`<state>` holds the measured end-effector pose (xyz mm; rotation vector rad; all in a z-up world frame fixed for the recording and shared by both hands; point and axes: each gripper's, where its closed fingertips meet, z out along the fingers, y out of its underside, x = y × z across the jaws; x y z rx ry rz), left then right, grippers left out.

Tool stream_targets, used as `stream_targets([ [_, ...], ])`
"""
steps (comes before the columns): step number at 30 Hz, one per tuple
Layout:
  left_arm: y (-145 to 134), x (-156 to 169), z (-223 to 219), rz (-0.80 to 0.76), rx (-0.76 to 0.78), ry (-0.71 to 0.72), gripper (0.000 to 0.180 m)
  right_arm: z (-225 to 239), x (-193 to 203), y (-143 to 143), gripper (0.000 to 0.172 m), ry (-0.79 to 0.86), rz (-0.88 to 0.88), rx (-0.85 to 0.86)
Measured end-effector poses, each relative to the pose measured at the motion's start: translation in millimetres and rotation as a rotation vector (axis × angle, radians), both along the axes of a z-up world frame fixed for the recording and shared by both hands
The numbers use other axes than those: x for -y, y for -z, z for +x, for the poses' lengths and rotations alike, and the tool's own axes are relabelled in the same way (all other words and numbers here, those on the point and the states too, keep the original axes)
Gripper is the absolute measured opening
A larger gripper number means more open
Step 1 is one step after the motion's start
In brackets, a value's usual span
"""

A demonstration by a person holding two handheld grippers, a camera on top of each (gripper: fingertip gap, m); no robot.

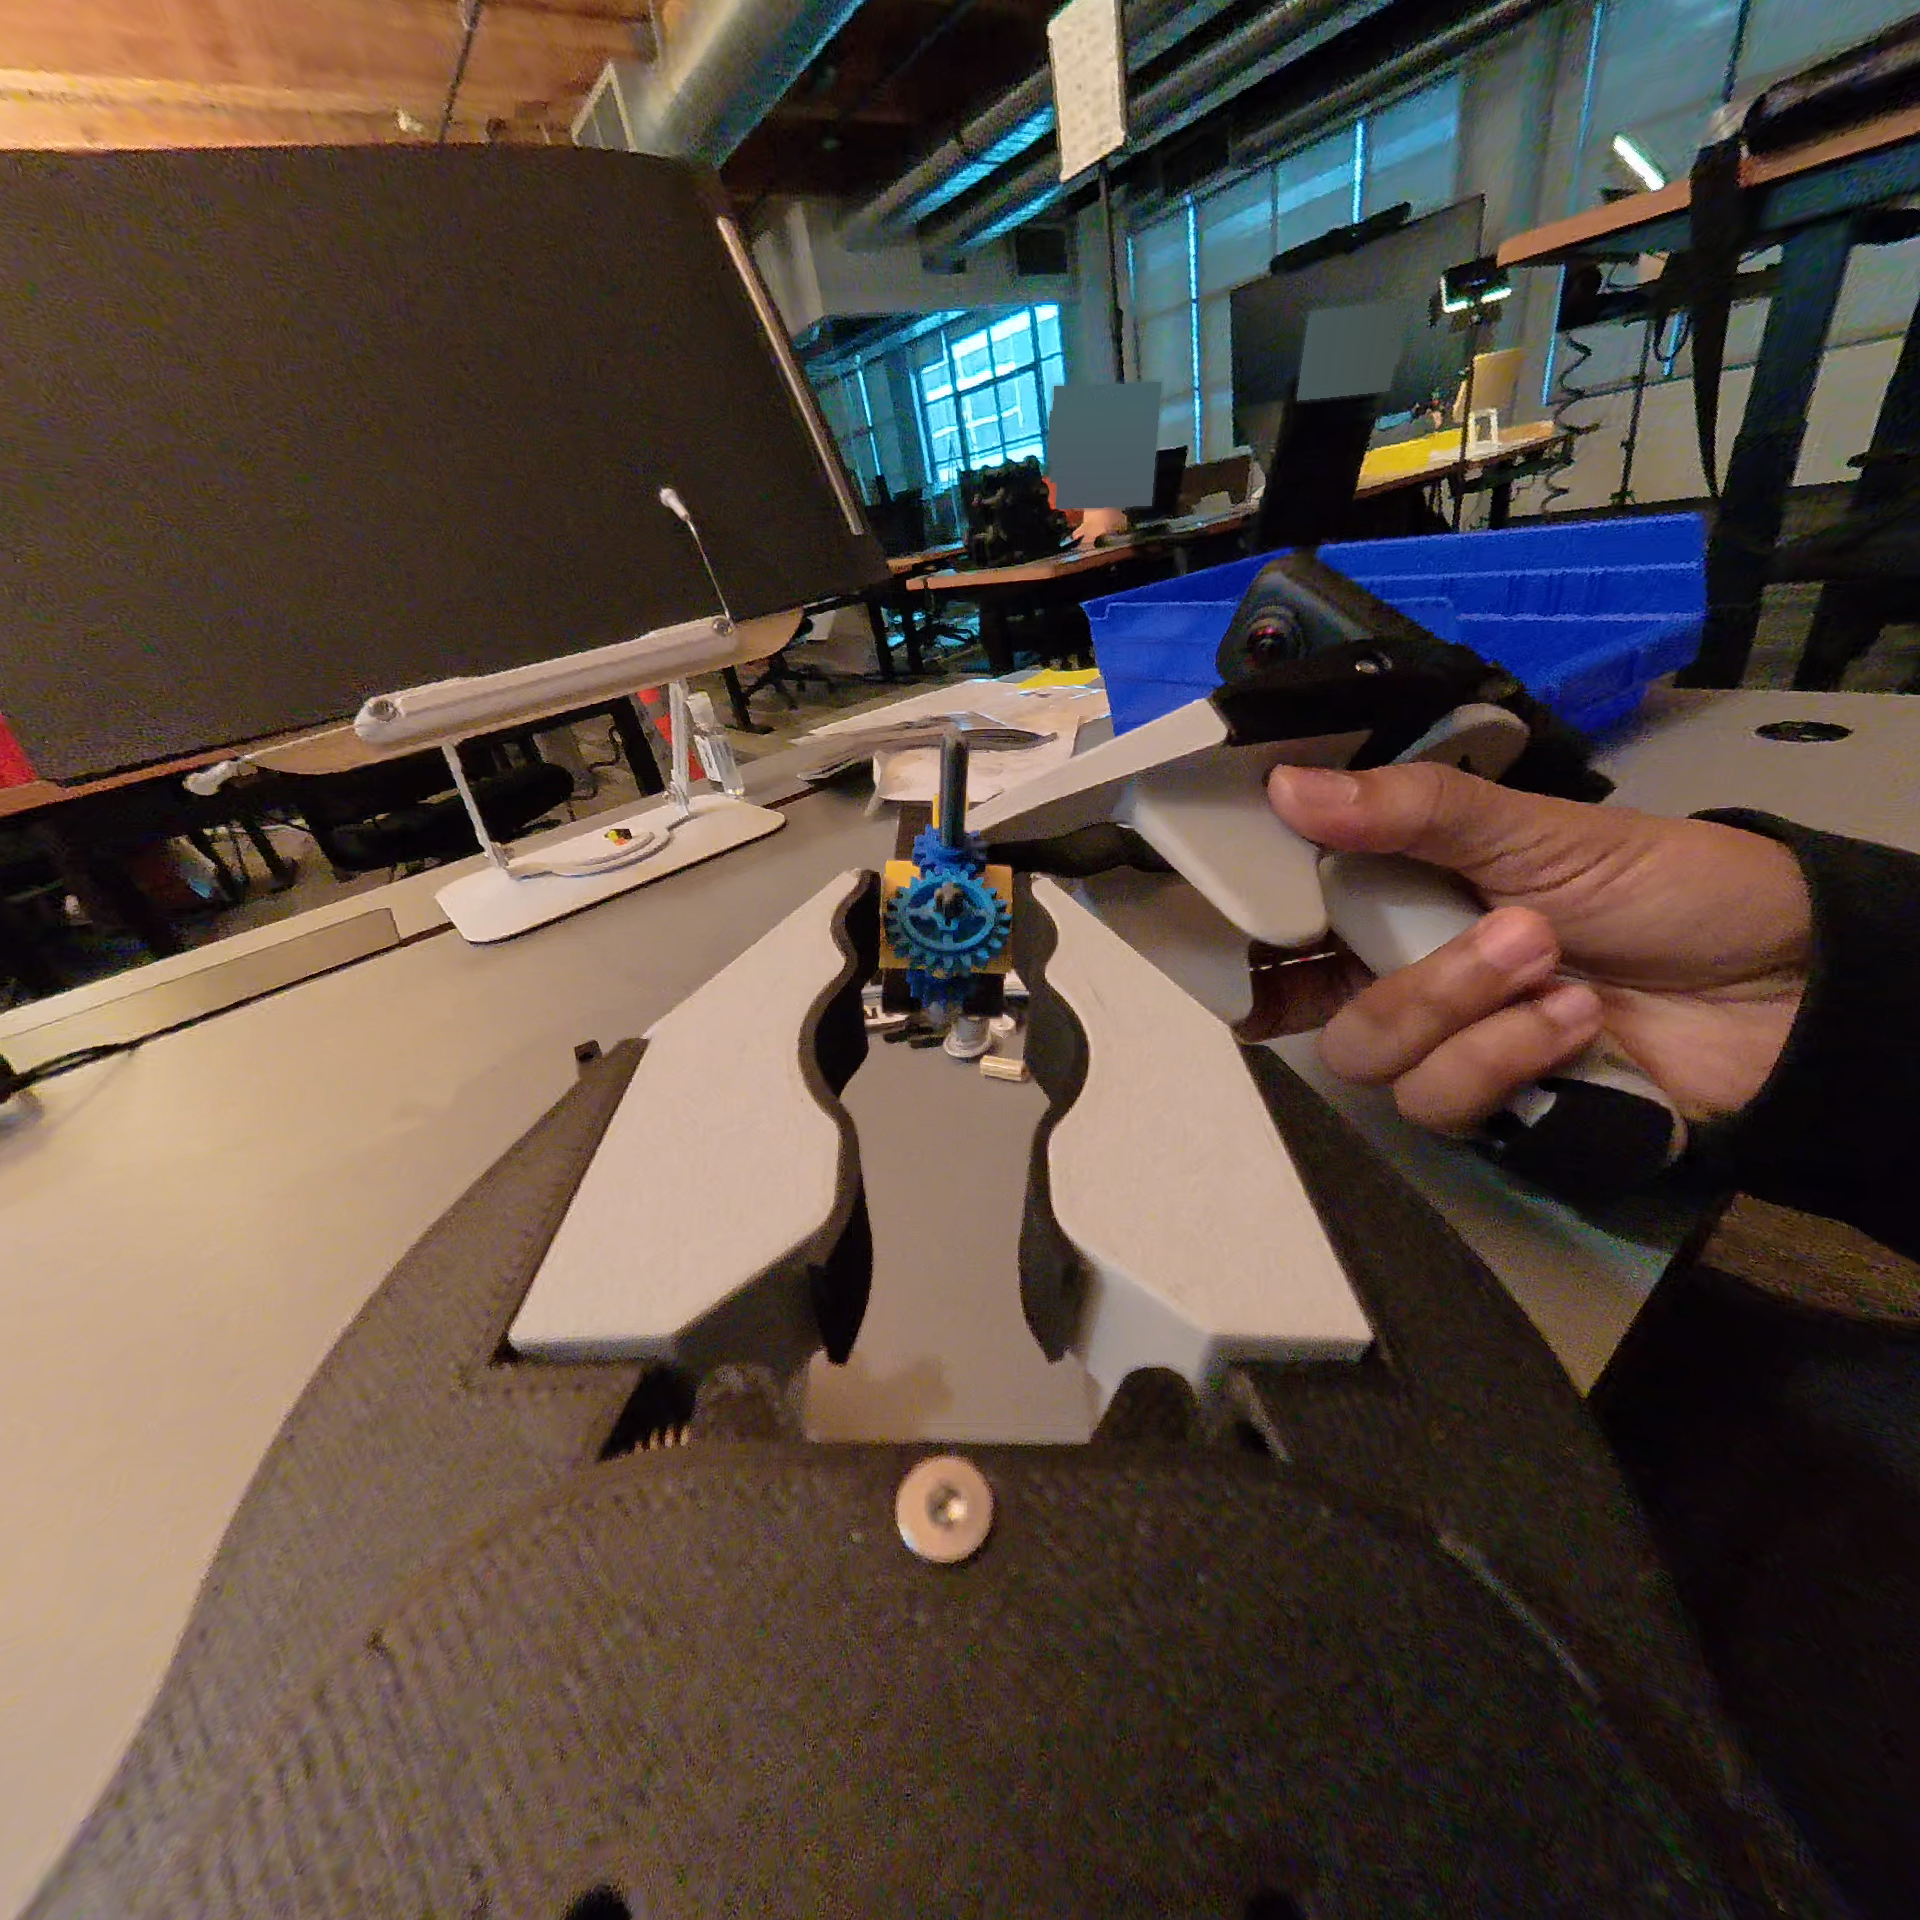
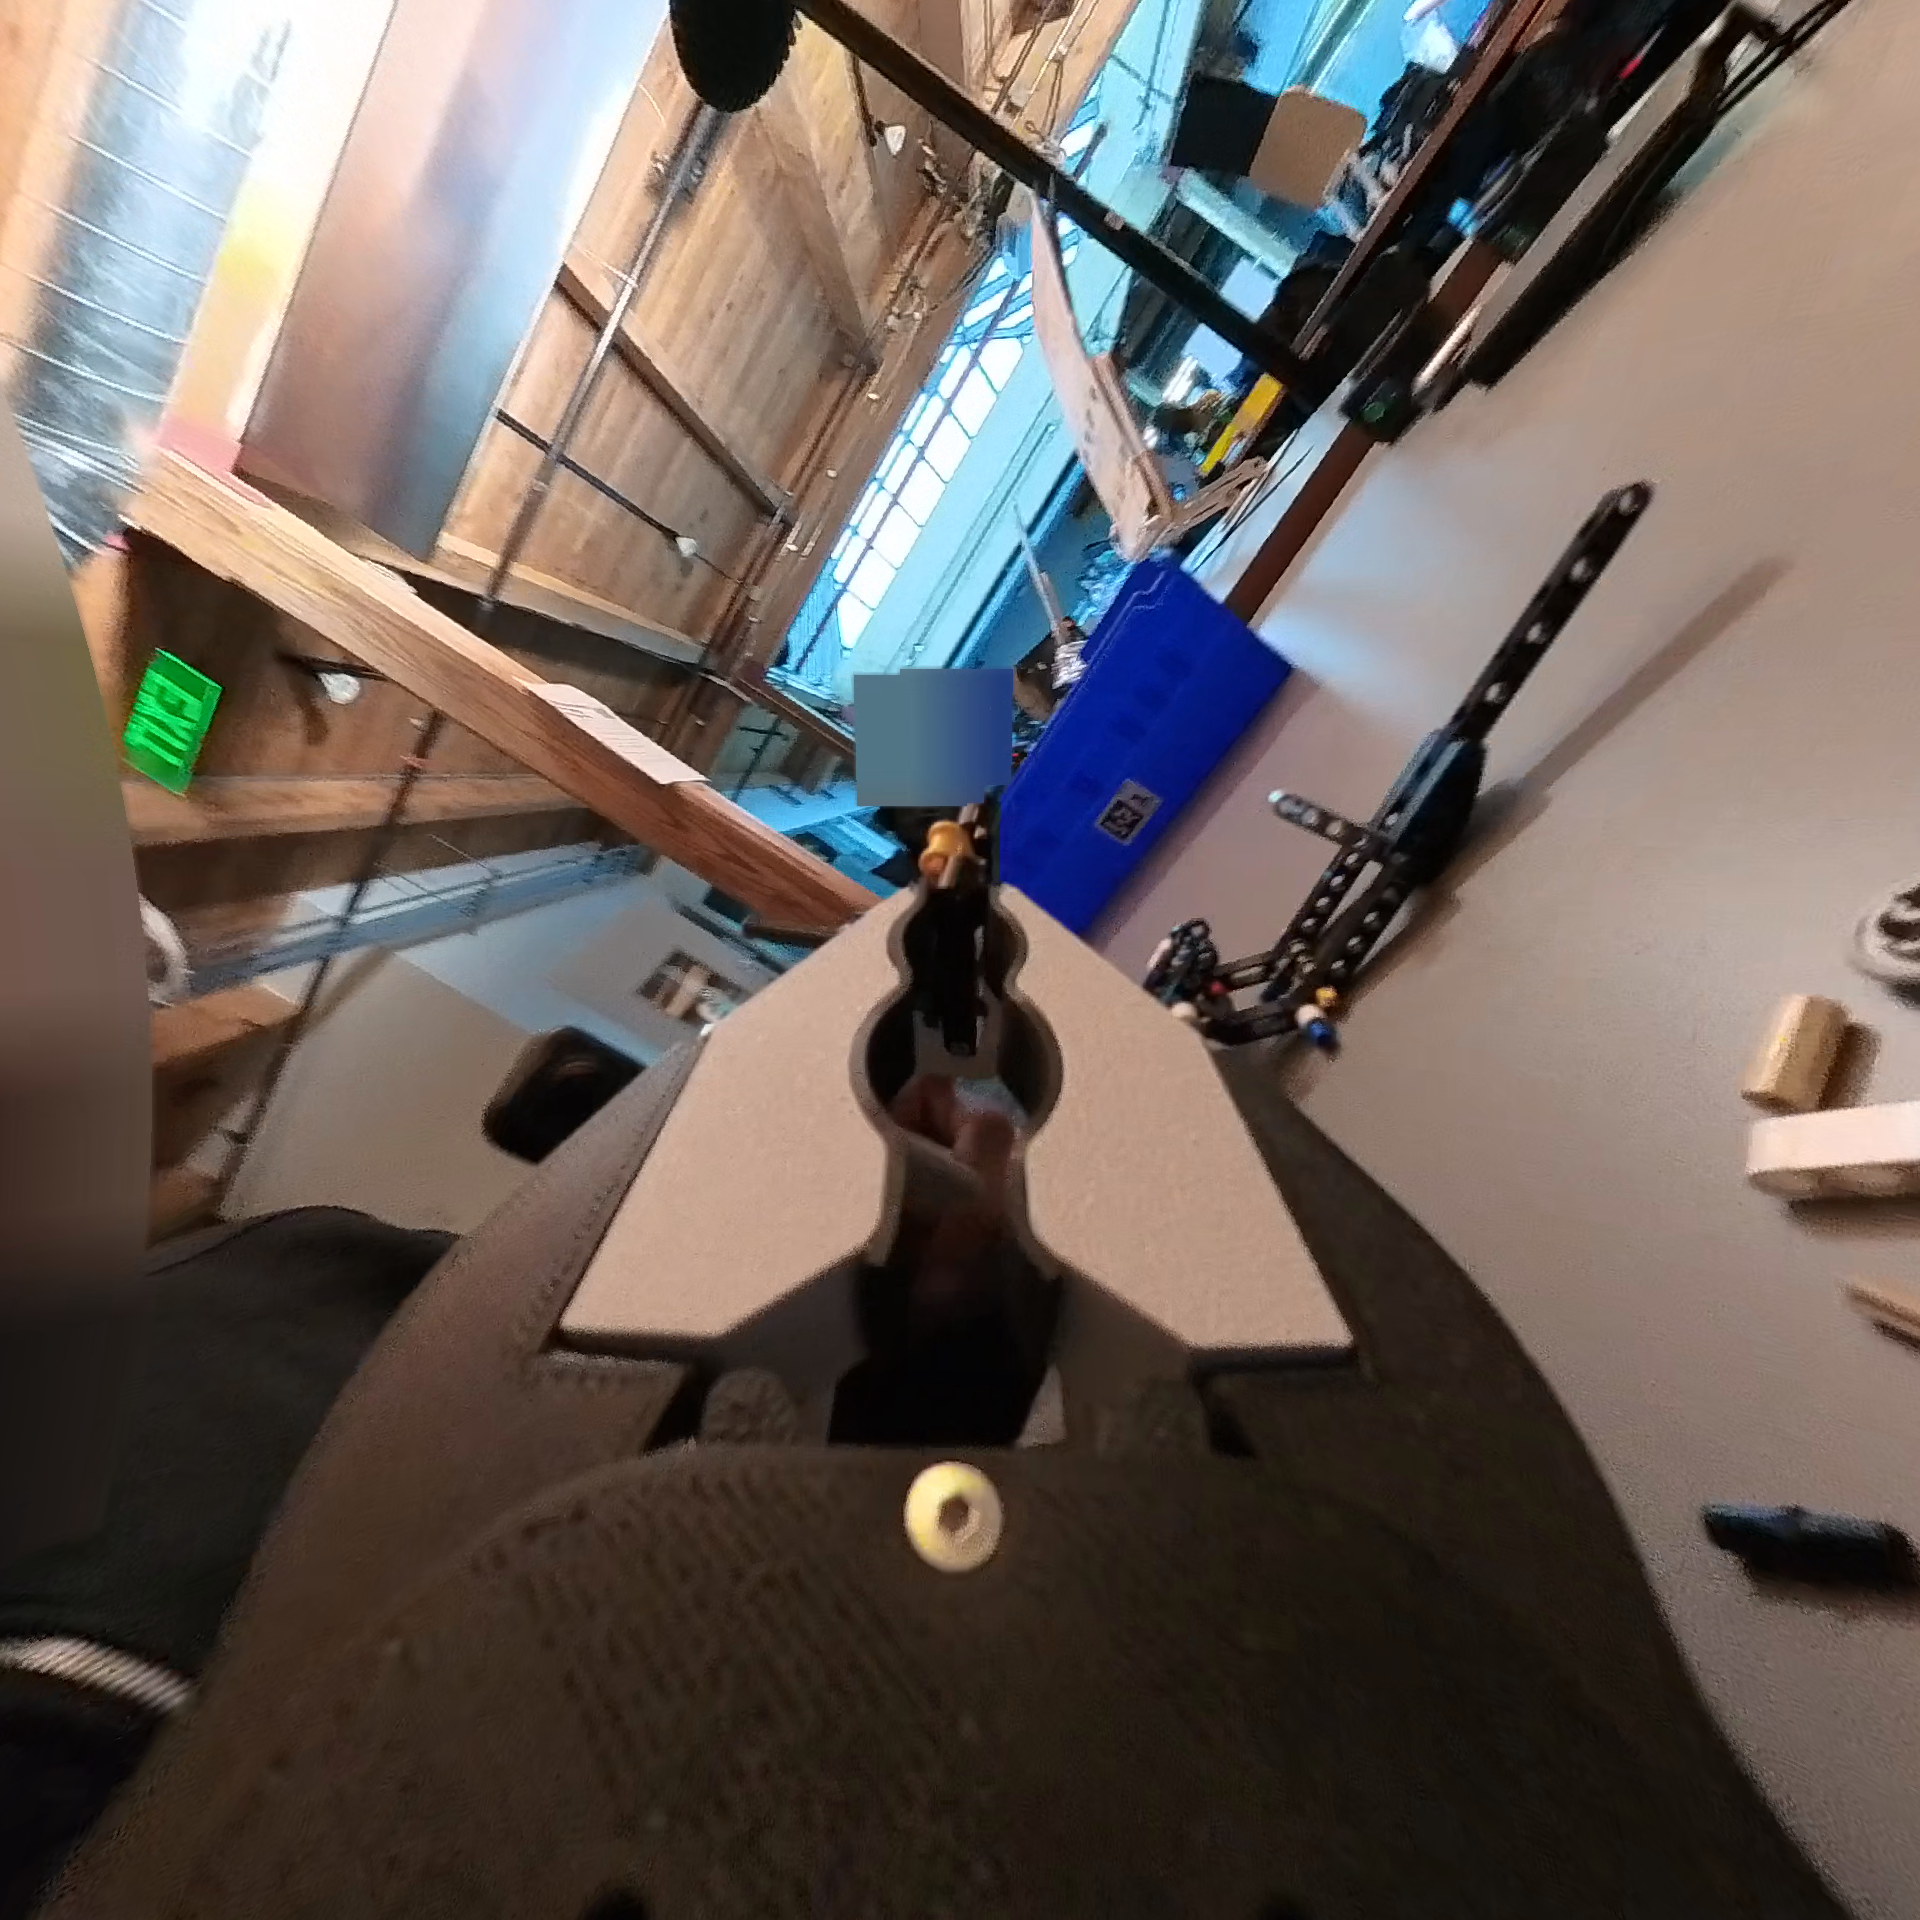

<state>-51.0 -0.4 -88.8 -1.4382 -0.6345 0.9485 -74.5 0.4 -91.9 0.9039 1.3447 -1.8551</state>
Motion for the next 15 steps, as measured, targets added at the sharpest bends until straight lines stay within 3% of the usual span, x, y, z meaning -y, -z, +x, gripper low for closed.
stream_targets([
  [3,3.5,0.3,-3.2,0.015,0.053,0.019,0.031,7.3,0.7,-0.7,0.006,-0.076,-0.05,0.075],
  [5,3.6,0.4,-2.4,0.024,0.064,0.035,0.024,9.6,2.5,5.6,0.007,-0.091,-0.022,0.086],
  [8,6.8,3.0,-5.1,0.017,0.093,0.025,0.024,2.8,-5.4,17.6,0.036,-0.068,0.096,0.022],
  [12,11.9,6.5,-9.7,-0.022,0.117,-0.011,0.024,-25.3,-36.2,8.0,0.04,0.205,0.293,-0.304],
  [15,17.1,3.9,-12.6,-0.066,0.136,-0.029,0.024,-0.3,-24.3,-11.2,0.038,0.207,0.372,-0.592],
])
